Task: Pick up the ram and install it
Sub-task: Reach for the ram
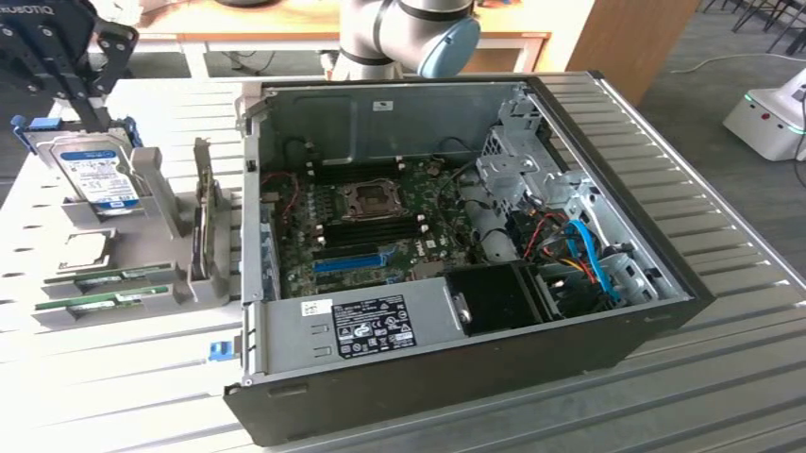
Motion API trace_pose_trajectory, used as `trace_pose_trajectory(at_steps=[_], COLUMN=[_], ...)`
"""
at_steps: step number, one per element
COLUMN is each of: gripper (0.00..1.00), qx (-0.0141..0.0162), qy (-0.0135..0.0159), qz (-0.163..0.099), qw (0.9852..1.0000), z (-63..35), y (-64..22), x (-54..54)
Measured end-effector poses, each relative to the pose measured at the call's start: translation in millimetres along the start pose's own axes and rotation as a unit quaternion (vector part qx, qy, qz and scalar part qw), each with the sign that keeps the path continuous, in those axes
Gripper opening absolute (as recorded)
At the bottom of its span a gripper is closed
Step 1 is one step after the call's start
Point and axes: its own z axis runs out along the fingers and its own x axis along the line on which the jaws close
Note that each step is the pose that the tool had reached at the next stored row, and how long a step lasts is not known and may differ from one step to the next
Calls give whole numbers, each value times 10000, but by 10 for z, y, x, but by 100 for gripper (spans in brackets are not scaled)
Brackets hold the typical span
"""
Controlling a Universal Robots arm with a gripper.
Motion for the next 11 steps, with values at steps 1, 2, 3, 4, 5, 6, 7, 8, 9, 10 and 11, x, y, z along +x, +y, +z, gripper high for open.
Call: trace_pose_trajectory(at_steps=[1,2,3,4,5,6,7,8,9,10,11], gripper=[11,11,11,11,11,11,11,11,11,11,11], qx=[0,1,0,0,1,0,0,0,0,0,0], qy=[0,0,0,0,0,0,0,0,0,0,0], qz=[0,0,1,0,0,0,0,0,0,0,0], qw=[10000,10000,10000,10000,10000,10000,10000,10000,10000,10000,10000], z=[0,-1,0,0,-1,0,0,-1,-1,-1,-1], y=[-1,-2,-4,-5,-6,-7,-9,-10,-11,-13,-14], x=[21,42,63,84,104,124,143,162,182,199,217])
